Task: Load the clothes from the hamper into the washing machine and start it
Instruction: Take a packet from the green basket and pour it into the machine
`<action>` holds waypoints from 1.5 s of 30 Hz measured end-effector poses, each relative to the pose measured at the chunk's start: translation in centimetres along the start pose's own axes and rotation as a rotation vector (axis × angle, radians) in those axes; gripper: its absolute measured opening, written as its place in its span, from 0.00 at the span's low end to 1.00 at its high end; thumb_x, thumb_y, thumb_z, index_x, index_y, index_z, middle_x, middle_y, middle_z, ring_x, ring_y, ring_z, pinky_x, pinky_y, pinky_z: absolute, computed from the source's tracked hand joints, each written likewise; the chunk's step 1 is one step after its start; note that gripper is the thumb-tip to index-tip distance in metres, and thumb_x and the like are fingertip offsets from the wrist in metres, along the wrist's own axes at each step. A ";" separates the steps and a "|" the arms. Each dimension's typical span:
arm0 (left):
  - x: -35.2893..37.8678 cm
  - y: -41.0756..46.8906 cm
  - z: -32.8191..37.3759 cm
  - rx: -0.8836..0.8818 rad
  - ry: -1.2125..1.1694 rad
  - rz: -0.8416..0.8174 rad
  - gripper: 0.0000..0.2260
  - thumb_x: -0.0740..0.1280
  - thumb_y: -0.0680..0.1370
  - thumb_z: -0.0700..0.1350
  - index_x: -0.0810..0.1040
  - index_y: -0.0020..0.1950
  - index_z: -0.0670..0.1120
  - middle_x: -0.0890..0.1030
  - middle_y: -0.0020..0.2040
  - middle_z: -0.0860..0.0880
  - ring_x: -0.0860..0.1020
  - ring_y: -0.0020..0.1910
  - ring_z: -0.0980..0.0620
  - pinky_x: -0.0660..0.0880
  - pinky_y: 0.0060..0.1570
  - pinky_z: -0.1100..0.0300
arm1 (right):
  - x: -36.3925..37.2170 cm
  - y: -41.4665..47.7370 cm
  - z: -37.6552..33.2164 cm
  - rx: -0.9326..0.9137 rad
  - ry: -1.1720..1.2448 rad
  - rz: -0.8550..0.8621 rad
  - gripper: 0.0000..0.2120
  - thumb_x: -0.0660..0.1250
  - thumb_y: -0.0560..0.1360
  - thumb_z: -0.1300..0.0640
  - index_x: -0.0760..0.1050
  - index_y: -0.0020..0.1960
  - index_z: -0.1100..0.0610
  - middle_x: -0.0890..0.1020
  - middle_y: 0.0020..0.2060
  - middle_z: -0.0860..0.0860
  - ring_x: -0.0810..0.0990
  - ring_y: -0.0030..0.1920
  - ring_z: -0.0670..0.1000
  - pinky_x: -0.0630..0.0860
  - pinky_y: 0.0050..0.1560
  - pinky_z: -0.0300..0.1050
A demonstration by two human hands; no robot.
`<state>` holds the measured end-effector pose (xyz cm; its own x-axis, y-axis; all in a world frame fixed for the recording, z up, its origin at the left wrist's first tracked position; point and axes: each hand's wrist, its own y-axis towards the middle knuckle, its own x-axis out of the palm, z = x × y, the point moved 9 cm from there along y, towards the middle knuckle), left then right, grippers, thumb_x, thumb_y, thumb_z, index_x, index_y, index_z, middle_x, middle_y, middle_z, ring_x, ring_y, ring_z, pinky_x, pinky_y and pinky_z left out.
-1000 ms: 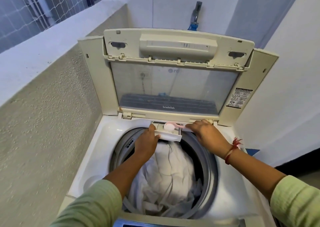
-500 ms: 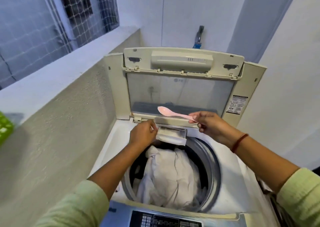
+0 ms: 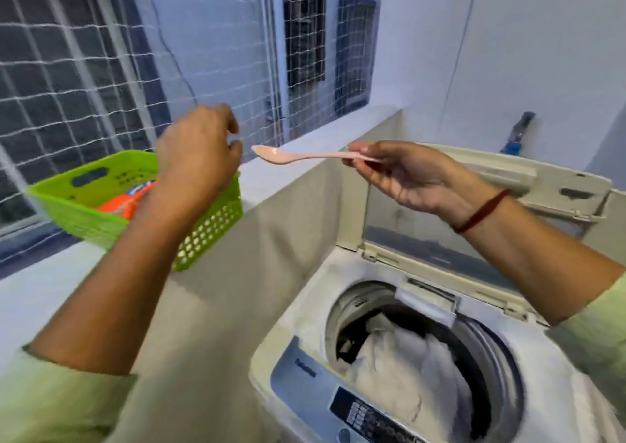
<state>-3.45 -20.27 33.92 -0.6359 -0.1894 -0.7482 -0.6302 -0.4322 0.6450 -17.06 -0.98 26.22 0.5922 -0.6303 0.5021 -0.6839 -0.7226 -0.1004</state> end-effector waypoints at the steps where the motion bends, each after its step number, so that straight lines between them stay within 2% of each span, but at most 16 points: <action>1: -0.4 0.1 -2.0 -0.033 0.056 -0.027 0.12 0.66 0.75 0.46 0.77 0.58 0.46 0.76 0.58 0.38 0.76 0.57 0.35 0.73 0.51 0.45 | 1.7 0.7 0.6 0.015 -0.017 -0.029 0.08 0.59 0.75 0.70 0.77 0.44 0.68 0.82 0.35 0.59 0.84 0.34 0.51 0.81 0.37 0.36; 6: 0.8 -0.7 -9.6 -0.201 0.223 -0.340 0.22 0.74 0.69 0.52 0.77 0.60 0.45 0.76 0.61 0.37 0.75 0.60 0.36 0.73 0.56 0.46 | 8.0 3.7 3.9 0.106 -0.141 -0.128 0.07 0.58 0.75 0.72 0.75 0.46 0.70 0.81 0.36 0.60 0.84 0.32 0.52 0.81 0.33 0.37; 12: 1.2 -2.0 -13.3 -0.279 0.213 -0.298 0.12 0.70 0.72 0.45 0.80 0.55 0.50 0.80 0.57 0.40 0.77 0.57 0.37 0.74 0.52 0.50 | 13.7 5.2 6.9 0.196 -0.303 -0.240 0.05 0.62 0.74 0.73 0.74 0.41 0.69 0.80 0.33 0.60 0.83 0.29 0.53 0.81 0.37 0.40; 20: 2.3 -3.1 -14.1 -0.291 0.154 -0.311 0.09 0.68 0.73 0.45 0.83 0.51 0.48 0.83 0.47 0.39 0.80 0.50 0.39 0.76 0.47 0.51 | 21.5 7.5 11.3 0.253 -0.609 -0.406 0.10 0.56 0.76 0.75 0.70 0.39 0.66 0.79 0.26 0.59 0.81 0.25 0.53 0.79 0.31 0.36; 22: 2.2 -3.2 -14.1 -0.287 0.154 -0.287 0.10 0.67 0.73 0.43 0.83 0.52 0.48 0.82 0.50 0.38 0.80 0.51 0.38 0.76 0.48 0.51 | 22.8 8.2 11.8 0.193 -0.713 -0.412 0.09 0.58 0.75 0.74 0.71 0.38 0.67 0.78 0.31 0.58 0.81 0.27 0.51 0.79 0.31 0.36; 24: 2.1 -3.2 -14.1 -0.281 0.160 -0.279 0.11 0.66 0.74 0.42 0.82 0.54 0.48 0.81 0.53 0.37 0.79 0.53 0.37 0.75 0.49 0.51 | 23.4 8.9 12.3 0.095 -0.947 -0.439 0.06 0.62 0.73 0.74 0.76 0.43 0.68 0.78 0.32 0.56 0.79 0.30 0.49 0.80 0.35 0.38; 27: 2.6 -3.1 -14.2 -0.279 0.172 -0.321 0.12 0.66 0.74 0.44 0.81 0.56 0.50 0.81 0.56 0.40 0.79 0.55 0.39 0.75 0.49 0.51 | 23.9 9.3 12.7 -0.115 -1.403 -0.434 0.13 0.68 0.70 0.71 0.79 0.54 0.65 0.76 0.19 0.48 0.74 0.22 0.44 0.75 0.29 0.37; 28: 2.8 -3.1 -14.2 -0.280 0.178 -0.338 0.11 0.67 0.74 0.45 0.82 0.56 0.50 0.81 0.55 0.40 0.79 0.55 0.39 0.75 0.49 0.51 | 24.2 9.4 12.7 -0.206 -1.547 -0.426 0.14 0.70 0.70 0.67 0.79 0.55 0.62 0.76 0.20 0.47 0.74 0.23 0.44 0.73 0.29 0.37; 31: 3.2 -3.2 -14.1 -0.282 0.153 -0.379 0.10 0.68 0.73 0.46 0.82 0.53 0.50 0.82 0.51 0.40 0.80 0.52 0.40 0.76 0.49 0.50 | 24.3 9.5 12.4 -0.404 -1.798 -0.351 0.15 0.72 0.69 0.58 0.80 0.55 0.55 0.81 0.40 0.52 0.78 0.42 0.51 0.73 0.42 0.42; 33: 3.2 -3.3 -14.0 -0.277 0.142 -0.396 0.09 0.68 0.73 0.46 0.83 0.52 0.49 0.83 0.48 0.41 0.80 0.50 0.40 0.76 0.47 0.52 | 23.7 9.8 11.9 -0.410 -1.752 -0.306 0.13 0.73 0.68 0.56 0.81 0.52 0.55 0.82 0.46 0.54 0.80 0.48 0.52 0.71 0.41 0.39; 35: 2.6 -3.4 -13.4 -0.266 0.126 -0.361 0.09 0.68 0.73 0.48 0.83 0.51 0.48 0.83 0.48 0.41 0.80 0.50 0.40 0.77 0.47 0.51 | 22.8 9.7 10.5 -0.424 -1.632 -0.272 0.11 0.74 0.68 0.55 0.82 0.49 0.55 0.81 0.42 0.51 0.79 0.44 0.49 0.70 0.34 0.35; 37: 1.2 -3.5 -11.5 -0.234 0.071 -0.244 0.10 0.67 0.74 0.49 0.82 0.52 0.48 0.83 0.50 0.42 0.80 0.52 0.40 0.76 0.47 0.51 | 21.5 8.8 8.1 -0.494 -1.458 -0.226 0.08 0.74 0.68 0.56 0.83 0.46 0.56 0.80 0.38 0.49 0.76 0.40 0.46 0.67 0.30 0.29; 38: 0.3 -3.6 -10.1 -0.209 0.030 -0.159 0.10 0.66 0.75 0.50 0.82 0.52 0.48 0.83 0.51 0.43 0.79 0.53 0.39 0.75 0.47 0.51 | 20.5 8.1 6.9 -0.522 -1.341 -0.205 0.07 0.74 0.68 0.56 0.83 0.44 0.57 0.80 0.36 0.49 0.76 0.39 0.45 0.69 0.33 0.29; 40: -1.2 -4.3 -6.4 -0.127 -0.080 0.029 0.10 0.64 0.76 0.50 0.80 0.53 0.48 0.82 0.52 0.45 0.78 0.54 0.41 0.73 0.47 0.51 | 17.5 6.1 4.6 -0.566 -1.109 -0.197 0.05 0.74 0.68 0.58 0.82 0.42 0.58 0.81 0.35 0.51 0.77 0.39 0.45 0.73 0.41 0.38; 42: -1.2 -5.5 -2.0 0.023 -0.219 0.172 0.10 0.62 0.76 0.50 0.79 0.51 0.48 0.81 0.50 0.46 0.78 0.52 0.43 0.71 0.48 0.52 | 13.6 3.5 3.1 -0.576 -1.001 -0.192 0.04 0.72 0.70 0.60 0.80 0.42 0.62 0.82 0.36 0.54 0.78 0.39 0.46 0.75 0.44 0.40; 45: 2.4 -8.0 4.5 0.214 -0.348 0.176 0.08 0.62 0.75 0.48 0.78 0.48 0.47 0.81 0.46 0.46 0.78 0.47 0.44 0.72 0.46 0.52 | 6.4 -0.1 2.6 -0.520 -1.010 -0.116 0.07 0.70 0.72 0.63 0.79 0.45 0.67 0.83 0.41 0.61 0.78 0.42 0.49 0.75 0.47 0.41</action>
<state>-1.97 -13.30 27.67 -0.8307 0.0807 -0.5508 -0.5538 -0.2207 0.8029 -12.14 -5.69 27.24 0.5748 -0.6776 -0.4587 -0.5570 -0.7347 0.3874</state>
